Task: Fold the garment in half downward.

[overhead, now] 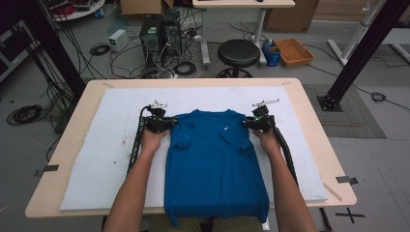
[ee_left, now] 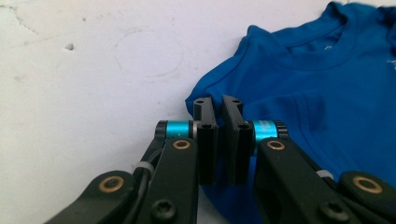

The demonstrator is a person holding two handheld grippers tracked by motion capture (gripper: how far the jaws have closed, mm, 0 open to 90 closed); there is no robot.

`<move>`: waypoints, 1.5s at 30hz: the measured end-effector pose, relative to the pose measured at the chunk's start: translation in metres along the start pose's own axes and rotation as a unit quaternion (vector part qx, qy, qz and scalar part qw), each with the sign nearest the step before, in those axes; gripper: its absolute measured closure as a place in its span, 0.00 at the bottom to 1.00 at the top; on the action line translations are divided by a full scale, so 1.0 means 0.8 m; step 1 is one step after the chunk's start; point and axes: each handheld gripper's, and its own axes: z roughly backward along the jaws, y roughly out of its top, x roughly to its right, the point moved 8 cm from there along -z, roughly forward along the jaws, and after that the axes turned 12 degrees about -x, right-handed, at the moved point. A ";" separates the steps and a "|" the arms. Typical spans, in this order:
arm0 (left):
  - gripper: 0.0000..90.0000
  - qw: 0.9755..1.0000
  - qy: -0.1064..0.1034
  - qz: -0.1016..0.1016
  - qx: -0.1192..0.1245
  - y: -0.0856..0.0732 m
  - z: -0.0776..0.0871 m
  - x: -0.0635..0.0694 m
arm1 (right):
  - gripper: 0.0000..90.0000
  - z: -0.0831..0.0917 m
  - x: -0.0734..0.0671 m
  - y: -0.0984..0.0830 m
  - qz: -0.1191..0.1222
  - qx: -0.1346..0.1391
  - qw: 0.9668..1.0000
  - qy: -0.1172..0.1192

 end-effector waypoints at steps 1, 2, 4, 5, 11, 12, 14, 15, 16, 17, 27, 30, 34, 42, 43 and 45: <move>0.94 1.000 -0.007 0.002 0.004 0.000 0.003 0.000 | 0.93 0.001 -0.001 0.000 0.002 -0.001 1.000 0.002; 0.94 1.000 -0.013 0.005 0.014 0.002 0.007 0.001 | 0.94 0.002 -0.002 0.000 0.005 -0.002 1.000 0.005; 0.94 1.000 -0.020 0.005 0.024 0.003 0.012 0.002 | 0.96 0.006 -0.002 0.000 0.007 0.000 1.000 0.004; 0.94 0.999 -0.032 0.003 0.042 0.005 0.023 0.005 | 0.97 0.009 -0.004 0.000 0.004 0.004 1.000 0.012; 0.94 0.991 -0.085 -0.001 0.104 0.006 0.066 0.015 | 0.98 0.051 -0.014 0.006 0.027 0.074 0.996 0.028; 0.94 0.991 -0.085 -0.001 0.104 0.006 0.066 0.015 | 0.98 0.051 -0.014 0.006 0.027 0.074 0.996 0.028; 0.94 0.985 -0.120 -0.010 0.123 -0.001 0.086 0.023 | 0.98 0.076 -0.026 0.001 0.044 0.105 0.992 0.048; 0.94 0.983 -0.129 -0.016 0.126 -0.004 0.092 0.027 | 0.98 0.083 -0.031 -0.003 0.052 0.112 0.991 0.052; 0.94 0.983 -0.129 -0.016 0.126 -0.004 0.092 0.027 | 0.98 0.083 -0.031 -0.003 0.052 0.112 0.991 0.052; 0.94 0.979 -0.151 -0.026 0.132 -0.012 0.103 0.034 | 0.98 0.094 -0.040 -0.012 0.067 0.122 0.989 0.058; 0.94 0.971 -0.202 -0.090 0.094 -0.065 0.133 0.076 | 0.98 0.125 -0.063 -0.081 0.108 0.116 0.982 0.106; 0.94 0.970 -0.205 -0.102 0.077 -0.078 0.133 0.084 | 0.98 0.129 -0.067 -0.097 0.116 0.108 0.980 0.116; 0.94 0.969 -0.211 -0.116 0.053 -0.096 0.136 0.091 | 0.98 0.134 -0.070 -0.126 0.126 0.086 0.980 0.130; 0.59 0.967 -0.224 -0.124 -0.013 -0.126 0.138 0.097 | 0.85 0.135 -0.081 -0.168 0.147 0.040 0.975 0.159; 0.51 0.973 -0.213 -0.086 0.005 -0.116 0.140 0.091 | 0.63 0.138 -0.081 -0.165 0.123 0.046 0.975 0.180; 0.45 0.977 -0.198 -0.072 0.021 -0.109 0.141 0.085 | 0.53 0.144 -0.075 -0.152 0.090 0.078 0.976 0.184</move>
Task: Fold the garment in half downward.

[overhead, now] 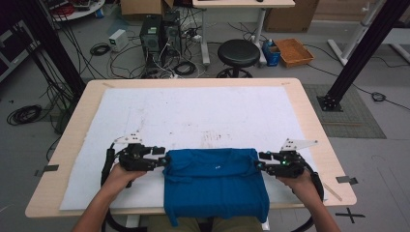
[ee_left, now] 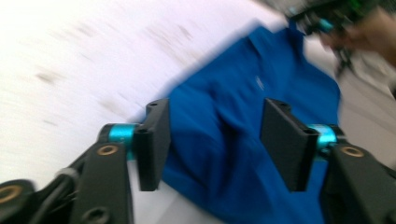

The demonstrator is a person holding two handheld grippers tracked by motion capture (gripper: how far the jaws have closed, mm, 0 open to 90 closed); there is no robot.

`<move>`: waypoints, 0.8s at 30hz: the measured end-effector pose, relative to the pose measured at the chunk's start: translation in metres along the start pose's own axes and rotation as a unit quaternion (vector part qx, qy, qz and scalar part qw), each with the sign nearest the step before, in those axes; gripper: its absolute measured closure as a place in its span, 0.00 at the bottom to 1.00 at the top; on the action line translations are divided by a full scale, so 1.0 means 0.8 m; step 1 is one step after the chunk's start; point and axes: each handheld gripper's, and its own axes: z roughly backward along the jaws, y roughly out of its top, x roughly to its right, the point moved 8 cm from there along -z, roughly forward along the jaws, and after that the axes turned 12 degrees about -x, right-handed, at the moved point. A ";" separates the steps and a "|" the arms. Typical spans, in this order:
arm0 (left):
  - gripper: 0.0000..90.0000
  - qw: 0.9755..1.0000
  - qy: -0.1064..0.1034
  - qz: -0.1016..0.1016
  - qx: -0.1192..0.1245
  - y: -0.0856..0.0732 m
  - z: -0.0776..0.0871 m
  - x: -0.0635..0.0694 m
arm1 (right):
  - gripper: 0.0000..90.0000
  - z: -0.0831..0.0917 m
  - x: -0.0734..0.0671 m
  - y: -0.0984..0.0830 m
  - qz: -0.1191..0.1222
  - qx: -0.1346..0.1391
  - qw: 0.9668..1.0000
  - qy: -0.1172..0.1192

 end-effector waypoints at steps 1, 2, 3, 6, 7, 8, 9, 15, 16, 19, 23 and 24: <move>0.44 0.998 0.059 0.018 0.008 0.008 0.002 -0.019 | 0.53 0.002 0.006 0.007 -0.012 0.013 1.000 -0.013; 0.44 0.996 0.087 0.033 0.003 0.010 -0.002 -0.028 | 0.52 0.002 0.014 0.012 -0.025 0.019 0.999 -0.032; 0.44 0.994 0.104 0.042 -0.004 0.011 -0.007 -0.035 | 0.50 0.000 0.022 0.017 -0.037 0.019 0.998 -0.049; 0.44 0.990 0.124 0.056 -0.033 0.010 -0.028 -0.047 | 0.51 -0.017 0.041 0.026 -0.063 0.002 0.994 -0.089; 0.44 0.990 0.124 0.058 -0.043 0.008 -0.035 -0.049 | 0.51 -0.025 0.045 0.026 -0.072 -0.016 0.993 -0.094; 0.44 0.989 0.122 0.057 -0.054 0.006 -0.041 -0.049 | 0.51 -0.034 0.047 0.024 -0.073 -0.036 0.993 -0.090; 0.44 0.989 0.122 0.057 -0.054 0.006 -0.041 -0.049 | 0.51 -0.043 0.047 0.021 -0.073 -0.055 0.992 -0.088; 0.84 0.991 0.086 0.009 -0.106 -0.010 -0.054 -0.033 | 0.75 -0.053 0.040 0.006 -0.024 -0.102 0.989 -0.100; 0.87 0.990 0.093 0.004 -0.109 -0.009 -0.053 -0.032 | 0.83 -0.052 0.041 0.005 -0.018 -0.106 0.989 -0.103; 0.93 0.990 0.097 0.011 -0.105 -0.007 -0.051 -0.032 | 0.92 -0.050 0.039 0.004 -0.013 -0.110 0.989 -0.093; 0.94 0.994 0.089 0.046 -0.037 0.016 -0.040 -0.046 | 0.95 -0.043 0.048 0.021 -0.016 -0.080 0.990 -0.118; 0.94 0.994 0.091 0.053 -0.027 0.022 -0.038 -0.051 | 0.95 -0.041 0.053 0.027 -0.018 -0.069 0.990 -0.125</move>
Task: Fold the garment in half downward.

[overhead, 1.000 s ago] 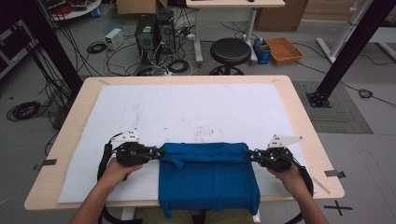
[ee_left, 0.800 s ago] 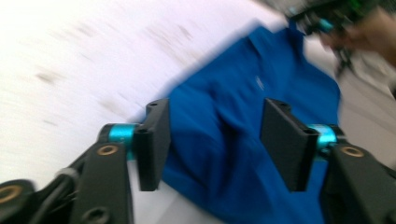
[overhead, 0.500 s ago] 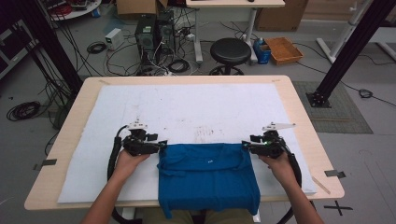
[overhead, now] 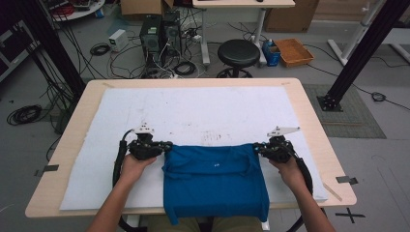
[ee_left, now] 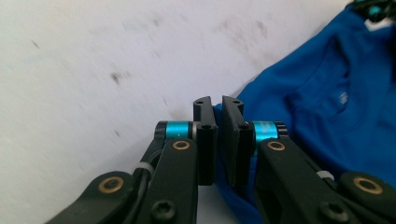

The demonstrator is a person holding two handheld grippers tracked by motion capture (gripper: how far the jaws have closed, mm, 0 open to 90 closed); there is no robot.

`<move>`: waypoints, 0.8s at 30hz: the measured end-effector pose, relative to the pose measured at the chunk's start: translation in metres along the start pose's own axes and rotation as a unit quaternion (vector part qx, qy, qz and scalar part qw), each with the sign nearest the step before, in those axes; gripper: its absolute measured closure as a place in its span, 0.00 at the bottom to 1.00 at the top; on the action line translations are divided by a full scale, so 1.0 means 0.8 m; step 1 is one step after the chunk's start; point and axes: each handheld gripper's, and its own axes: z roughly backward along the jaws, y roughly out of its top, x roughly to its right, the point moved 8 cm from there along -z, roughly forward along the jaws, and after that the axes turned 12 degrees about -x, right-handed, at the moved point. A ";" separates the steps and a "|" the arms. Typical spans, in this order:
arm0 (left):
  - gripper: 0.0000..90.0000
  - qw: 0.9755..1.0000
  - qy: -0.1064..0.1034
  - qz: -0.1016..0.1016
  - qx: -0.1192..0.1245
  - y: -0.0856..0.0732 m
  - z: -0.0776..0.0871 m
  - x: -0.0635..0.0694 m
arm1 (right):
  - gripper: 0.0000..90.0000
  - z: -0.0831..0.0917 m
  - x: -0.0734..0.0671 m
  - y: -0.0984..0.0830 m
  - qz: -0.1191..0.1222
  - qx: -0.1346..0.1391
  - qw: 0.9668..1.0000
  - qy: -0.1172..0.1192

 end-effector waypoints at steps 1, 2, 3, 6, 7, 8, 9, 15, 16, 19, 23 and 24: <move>0.94 1.000 0.000 0.007 0.009 0.006 0.001 -0.005 | 0.95 0.001 0.006 0.007 -0.005 0.010 1.000 -0.007; 0.94 1.000 0.001 0.014 0.018 0.013 0.001 -0.009 | 0.95 0.002 0.011 0.013 -0.013 0.018 1.000 -0.007; 0.93 1.000 0.001 0.014 0.018 0.013 0.001 -0.009 | 0.95 0.001 0.017 0.021 -0.019 0.028 0.999 -0.013; 0.93 0.998 0.019 0.031 0.047 0.037 -0.002 -0.029 | 0.95 -0.005 0.034 0.041 -0.037 0.036 0.998 -0.034; 0.93 0.998 0.032 0.032 0.049 0.040 -0.004 -0.034 | 0.95 -0.008 0.039 0.047 -0.044 0.039 0.998 -0.033; 0.93 0.997 0.040 0.037 0.051 0.042 -0.007 -0.038 | 0.94 -0.011 0.044 0.051 -0.052 0.039 0.997 -0.039; 0.89 0.997 0.040 0.037 0.051 0.042 -0.007 -0.038 | 0.94 -0.011 0.044 0.051 -0.052 0.039 0.997 -0.039; 0.64 0.996 0.052 0.051 0.052 0.036 -0.003 -0.037 | 0.61 -0.018 0.048 0.040 -0.079 0.031 0.996 -0.036; 0.63 0.997 0.043 0.038 0.056 0.032 0.003 -0.027 | 0.59 -0.014 0.046 0.038 -0.079 0.039 0.995 -0.037; 0.62 0.998 0.027 0.004 0.055 0.024 0.008 -0.007 | 0.58 0.000 0.034 0.034 -0.082 0.063 0.995 -0.006; 0.55 0.999 0.017 -0.024 0.040 0.012 0.002 0.012 | 0.58 0.008 0.008 0.034 -0.062 0.071 0.994 0.051; 0.54 0.999 0.019 -0.028 0.034 0.009 -0.002 0.013 | 0.58 0.007 0.002 0.035 -0.053 0.069 0.995 0.053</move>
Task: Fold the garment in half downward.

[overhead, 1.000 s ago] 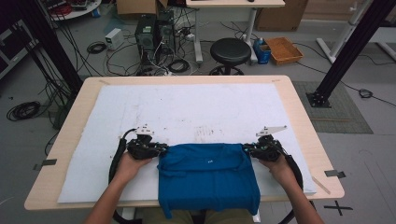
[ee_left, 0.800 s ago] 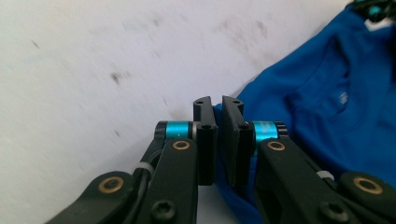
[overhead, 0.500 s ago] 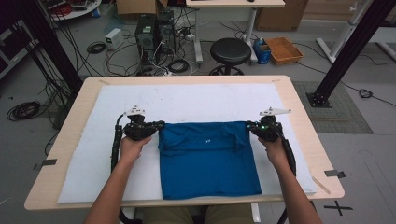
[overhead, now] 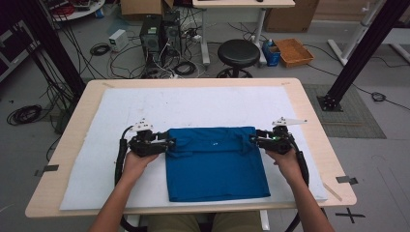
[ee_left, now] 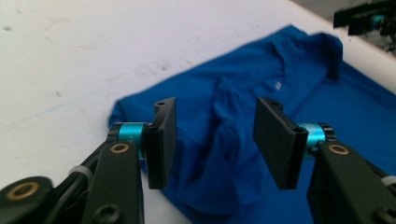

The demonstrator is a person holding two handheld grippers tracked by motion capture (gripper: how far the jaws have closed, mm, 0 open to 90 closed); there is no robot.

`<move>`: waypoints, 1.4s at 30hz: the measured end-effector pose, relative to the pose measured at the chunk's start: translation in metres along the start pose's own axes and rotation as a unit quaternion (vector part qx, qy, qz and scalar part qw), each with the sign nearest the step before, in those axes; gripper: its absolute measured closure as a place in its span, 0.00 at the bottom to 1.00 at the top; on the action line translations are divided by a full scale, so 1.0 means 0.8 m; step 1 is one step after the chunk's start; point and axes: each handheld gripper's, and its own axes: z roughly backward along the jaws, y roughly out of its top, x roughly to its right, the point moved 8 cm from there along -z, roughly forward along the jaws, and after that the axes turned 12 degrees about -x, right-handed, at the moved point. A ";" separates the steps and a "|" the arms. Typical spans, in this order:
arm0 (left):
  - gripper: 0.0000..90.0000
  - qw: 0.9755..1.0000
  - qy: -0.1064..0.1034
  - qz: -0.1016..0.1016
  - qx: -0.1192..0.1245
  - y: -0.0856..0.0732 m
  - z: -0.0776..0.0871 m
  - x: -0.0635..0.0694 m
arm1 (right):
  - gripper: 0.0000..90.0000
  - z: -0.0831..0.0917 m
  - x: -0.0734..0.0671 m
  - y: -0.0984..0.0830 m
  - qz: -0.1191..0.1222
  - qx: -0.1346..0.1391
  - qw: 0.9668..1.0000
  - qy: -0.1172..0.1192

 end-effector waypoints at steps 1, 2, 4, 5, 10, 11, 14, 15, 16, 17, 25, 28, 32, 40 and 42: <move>0.52 1.000 0.000 0.000 0.000 0.000 0.000 0.000 | 0.58 -0.003 -0.005 0.000 0.007 -0.004 1.000 0.002; 0.51 1.000 -0.002 -0.002 -0.006 -0.002 -0.004 0.002 | 0.59 -0.007 -0.009 0.000 0.014 -0.008 1.000 0.005; 0.51 1.000 0.002 -0.017 -0.020 -0.006 -0.014 0.009 | 0.61 -0.017 -0.015 -0.001 0.021 -0.019 1.000 0.005; 0.52 1.000 0.002 -0.017 -0.020 -0.006 -0.014 0.009 | 0.61 -0.017 -0.015 -0.001 0.021 -0.019 1.000 0.005; 0.63 0.999 0.020 -0.030 -0.022 -0.003 -0.021 0.011 | 0.67 -0.031 -0.018 0.000 0.027 -0.032 0.999 -0.008; 0.65 0.999 0.020 -0.030 -0.022 -0.003 -0.021 0.011 | 0.67 -0.031 -0.018 -0.001 0.027 -0.035 0.999 -0.008; 0.64 0.999 0.039 -0.019 -0.013 -0.001 -0.018 0.004 | 0.67 -0.032 -0.019 0.000 0.030 -0.033 0.999 -0.007; 0.61 0.999 0.044 -0.014 -0.009 0.000 -0.016 0.002 | 0.67 -0.031 -0.020 0.000 0.031 -0.033 0.999 -0.006; 0.56 0.999 0.044 -0.010 -0.002 0.001 -0.015 0.002 | 0.67 -0.030 -0.020 0.001 0.032 -0.029 0.999 -0.007; 0.55 0.999 0.040 -0.010 0.000 0.001 -0.015 0.002 | 0.67 -0.030 -0.021 0.002 0.032 -0.028 0.999 -0.005; 0.95 0.998 0.028 -0.041 -0.038 -0.009 -0.030 0.012 | 0.95 -0.037 -0.019 -0.005 0.057 -0.056 0.996 -0.027; 0.95 0.999 0.002 -0.035 -0.011 -0.006 -0.015 0.019 | 0.96 -0.023 -0.018 -0.008 0.054 -0.043 0.998 -0.013; 0.95 0.999 -0.023 -0.038 0.008 -0.010 0.007 0.025 | 0.96 0.001 -0.021 -0.019 0.067 -0.024 0.997 0.010; 0.95 0.995 -0.058 -0.076 -0.015 -0.035 0.029 0.054 | 0.96 0.024 -0.041 -0.058 0.118 -0.036 0.991 0.052; 0.95 0.994 -0.061 -0.089 -0.025 -0.043 0.030 0.063 | 0.96 0.027 -0.041 -0.064 0.122 -0.035 0.990 0.055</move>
